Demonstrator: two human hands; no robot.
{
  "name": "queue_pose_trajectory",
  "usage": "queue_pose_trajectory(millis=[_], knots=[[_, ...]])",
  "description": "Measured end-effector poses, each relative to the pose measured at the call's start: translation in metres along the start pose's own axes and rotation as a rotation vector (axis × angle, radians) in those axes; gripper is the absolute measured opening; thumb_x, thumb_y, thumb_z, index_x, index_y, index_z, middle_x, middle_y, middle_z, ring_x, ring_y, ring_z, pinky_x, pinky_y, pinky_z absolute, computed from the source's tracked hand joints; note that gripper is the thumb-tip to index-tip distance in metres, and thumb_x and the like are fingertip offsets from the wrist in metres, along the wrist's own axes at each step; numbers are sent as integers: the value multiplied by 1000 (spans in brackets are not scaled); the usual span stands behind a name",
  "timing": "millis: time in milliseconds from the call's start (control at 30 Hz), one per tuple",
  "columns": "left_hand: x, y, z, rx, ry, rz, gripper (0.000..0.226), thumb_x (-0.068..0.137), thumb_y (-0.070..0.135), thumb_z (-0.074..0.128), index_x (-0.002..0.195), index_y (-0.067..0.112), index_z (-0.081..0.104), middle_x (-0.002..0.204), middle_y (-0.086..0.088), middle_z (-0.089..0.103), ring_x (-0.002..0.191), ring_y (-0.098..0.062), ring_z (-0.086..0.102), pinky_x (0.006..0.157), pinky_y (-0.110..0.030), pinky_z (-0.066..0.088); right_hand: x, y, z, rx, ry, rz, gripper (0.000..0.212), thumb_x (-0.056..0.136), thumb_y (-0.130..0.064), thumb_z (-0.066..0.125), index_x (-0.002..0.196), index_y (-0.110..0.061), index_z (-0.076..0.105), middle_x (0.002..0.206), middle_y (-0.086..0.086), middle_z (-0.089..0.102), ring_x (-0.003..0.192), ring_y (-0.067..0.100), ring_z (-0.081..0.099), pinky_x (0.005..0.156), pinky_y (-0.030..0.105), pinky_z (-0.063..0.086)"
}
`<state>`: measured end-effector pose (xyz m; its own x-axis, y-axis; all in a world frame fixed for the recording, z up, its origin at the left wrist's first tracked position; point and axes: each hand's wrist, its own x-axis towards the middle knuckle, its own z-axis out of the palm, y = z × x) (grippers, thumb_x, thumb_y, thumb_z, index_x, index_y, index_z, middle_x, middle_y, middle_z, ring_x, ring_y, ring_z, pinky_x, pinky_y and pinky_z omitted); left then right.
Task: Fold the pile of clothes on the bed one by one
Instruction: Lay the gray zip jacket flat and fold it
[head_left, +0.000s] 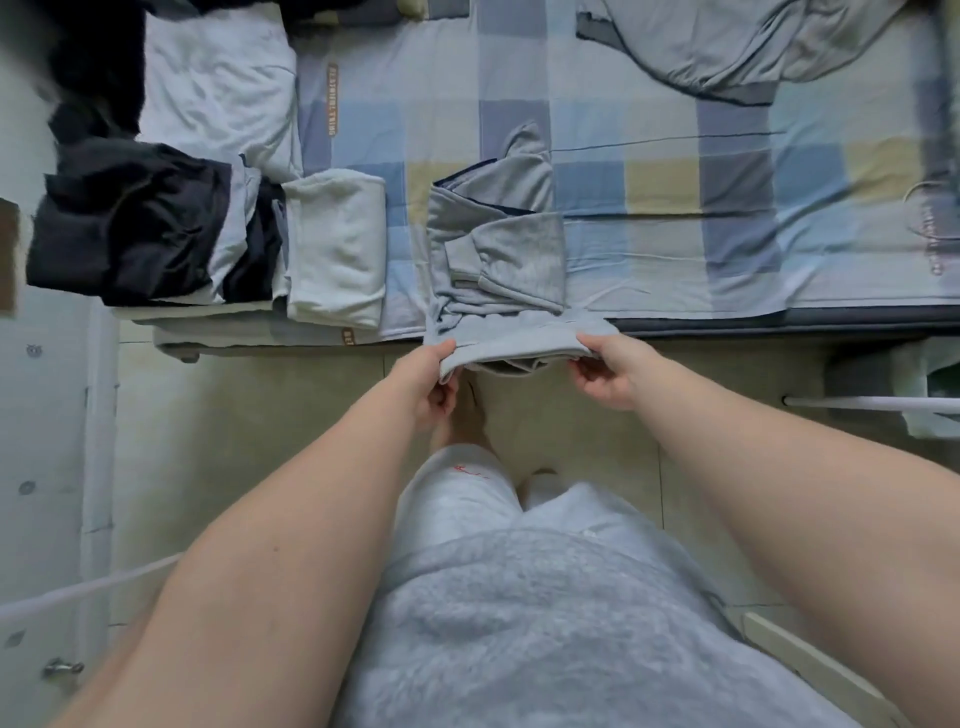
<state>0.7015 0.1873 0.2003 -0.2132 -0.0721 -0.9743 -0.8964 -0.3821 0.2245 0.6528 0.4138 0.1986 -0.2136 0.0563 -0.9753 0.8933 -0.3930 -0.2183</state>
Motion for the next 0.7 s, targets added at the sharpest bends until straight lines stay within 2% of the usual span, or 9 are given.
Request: queue_pose_trajectory(millis=[100, 200, 367, 567, 700], knots=[[8, 59, 13, -94, -30, 10, 22, 100, 34, 59, 83, 21, 62, 57, 6, 58, 51, -7, 47, 52, -19, 35, 6, -49, 37, 37, -13, -35, 2, 99, -8, 59, 101, -7, 58, 88, 12, 62, 75, 19, 61, 42, 21, 53], [24, 127, 27, -165, -56, -18, 26, 101, 34, 54, 79, 22, 61, 54, 8, 57, 49, -6, 44, 47, -19, 35, 14, -94, 72, 57, -22, -52, 5, 100, -8, 55, 98, -9, 59, 86, 9, 64, 72, 16, 64, 60, 22, 52], [64, 228, 52, -132, -84, -19, 33, 101, 29, 47, 70, 22, 57, 52, 13, 57, 39, -2, 46, 47, -17, 35, 45, -161, 126, -14, 41, -66, 14, 97, -20, 57, 85, -19, 64, 62, -4, 70, 48, 6, 67, 48, 15, 48], [145, 304, 77, -118, -40, -38, 29, 98, 25, 49, 72, 22, 60, 54, 13, 61, 39, -1, 49, 45, -13, 37, 121, -229, 178, -75, 146, -101, 16, 96, -26, 55, 84, -21, 64, 57, -7, 67, 46, 5, 65, 49, 17, 49], [216, 341, 98, -171, -11, -9, 30, 99, 22, 46, 71, 21, 57, 47, 13, 58, 37, 1, 47, 44, -12, 36, 193, -264, 205, -91, 137, -138, 19, 98, -23, 50, 84, -20, 63, 53, -7, 66, 46, 4, 64, 47, 14, 48]])
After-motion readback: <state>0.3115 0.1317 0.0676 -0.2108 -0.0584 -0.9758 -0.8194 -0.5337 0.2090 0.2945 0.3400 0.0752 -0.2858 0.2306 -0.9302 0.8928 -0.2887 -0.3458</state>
